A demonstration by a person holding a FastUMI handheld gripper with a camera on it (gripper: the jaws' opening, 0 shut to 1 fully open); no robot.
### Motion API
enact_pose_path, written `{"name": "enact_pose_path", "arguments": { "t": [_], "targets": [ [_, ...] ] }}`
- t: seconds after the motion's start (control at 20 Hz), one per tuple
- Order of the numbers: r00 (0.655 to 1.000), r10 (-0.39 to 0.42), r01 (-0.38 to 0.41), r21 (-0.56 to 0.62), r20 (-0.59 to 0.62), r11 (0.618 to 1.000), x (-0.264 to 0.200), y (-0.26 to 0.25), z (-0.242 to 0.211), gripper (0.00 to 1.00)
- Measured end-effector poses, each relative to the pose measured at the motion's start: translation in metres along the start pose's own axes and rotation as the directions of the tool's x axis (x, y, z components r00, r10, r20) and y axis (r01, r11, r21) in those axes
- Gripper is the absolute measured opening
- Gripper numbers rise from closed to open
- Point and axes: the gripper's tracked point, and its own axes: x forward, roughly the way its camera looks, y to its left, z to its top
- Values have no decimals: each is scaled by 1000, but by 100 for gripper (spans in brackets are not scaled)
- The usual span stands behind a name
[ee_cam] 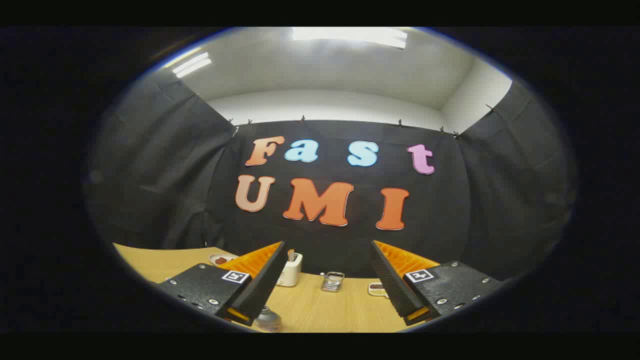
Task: Take the bottle from table, then pour the juice into the cup, finally place the bottle on the coaster
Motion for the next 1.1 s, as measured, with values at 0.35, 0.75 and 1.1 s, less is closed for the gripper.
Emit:
{"name": "enact_pose_path", "arguments": {
  "t": [0.35, 0.75, 1.1],
  "targets": [
    [1000, 21, -21, 18, 22, 1000, -1, 5, 11, 97],
    [1000, 18, -18, 25, 2, 1000, -1, 4, 6, 97],
    [999, 41, -41, 42, -10, 998, -2, 7, 3, 97]
  ]
}}
